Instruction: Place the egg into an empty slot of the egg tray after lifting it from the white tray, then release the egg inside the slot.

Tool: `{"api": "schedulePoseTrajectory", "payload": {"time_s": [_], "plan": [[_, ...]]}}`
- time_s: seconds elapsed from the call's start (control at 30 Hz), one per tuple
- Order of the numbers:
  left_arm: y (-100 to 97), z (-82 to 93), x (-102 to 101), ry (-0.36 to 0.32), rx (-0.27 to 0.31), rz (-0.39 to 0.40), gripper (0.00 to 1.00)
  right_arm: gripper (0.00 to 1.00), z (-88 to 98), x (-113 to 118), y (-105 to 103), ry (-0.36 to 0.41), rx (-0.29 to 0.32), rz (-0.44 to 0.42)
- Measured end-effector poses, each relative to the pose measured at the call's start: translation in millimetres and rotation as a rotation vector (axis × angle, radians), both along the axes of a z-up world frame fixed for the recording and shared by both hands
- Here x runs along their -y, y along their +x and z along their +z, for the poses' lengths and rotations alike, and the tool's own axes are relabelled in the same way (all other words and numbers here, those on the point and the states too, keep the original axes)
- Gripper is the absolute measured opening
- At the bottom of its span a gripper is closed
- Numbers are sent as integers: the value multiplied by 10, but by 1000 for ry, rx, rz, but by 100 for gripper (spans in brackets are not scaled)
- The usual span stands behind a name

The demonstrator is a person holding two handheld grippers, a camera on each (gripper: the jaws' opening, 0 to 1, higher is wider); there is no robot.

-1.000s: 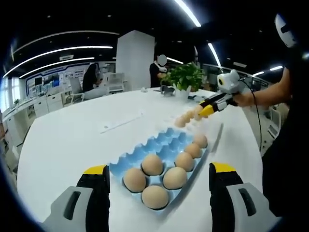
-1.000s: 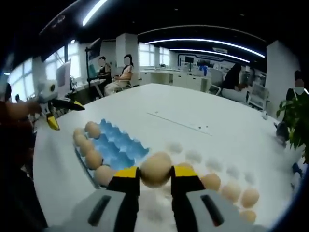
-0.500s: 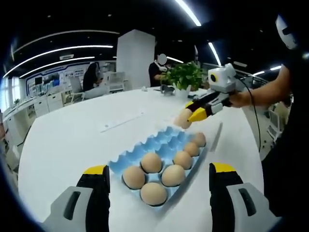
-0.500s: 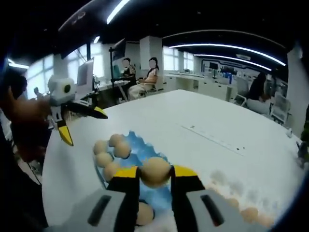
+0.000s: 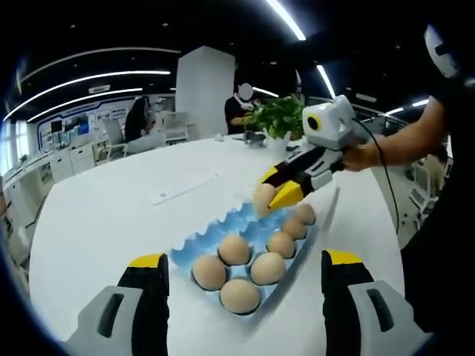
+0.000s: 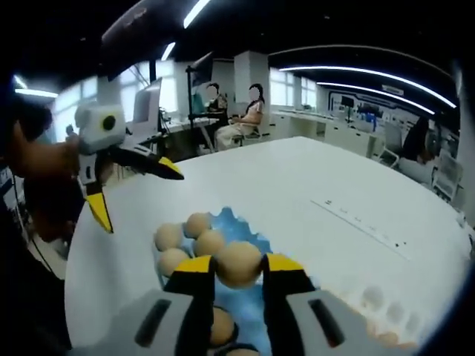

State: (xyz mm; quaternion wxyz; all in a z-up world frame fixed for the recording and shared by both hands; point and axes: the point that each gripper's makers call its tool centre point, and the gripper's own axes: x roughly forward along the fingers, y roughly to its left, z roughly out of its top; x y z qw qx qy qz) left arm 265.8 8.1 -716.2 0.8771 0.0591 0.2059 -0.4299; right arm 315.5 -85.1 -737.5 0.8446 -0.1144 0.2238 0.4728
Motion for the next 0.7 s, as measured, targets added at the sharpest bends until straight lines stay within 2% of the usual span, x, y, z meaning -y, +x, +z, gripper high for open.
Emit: {"api": "schedulePoseTrajectory", "payload": {"time_s": [0.23,0.7], "plan": [[42,20,21,-1,7,-12,84,24,-129,-84,21,-14,-25,8],[68,21,50,-2,7,-22,84,24,-307,-101,34,-32,-68,16]]}}
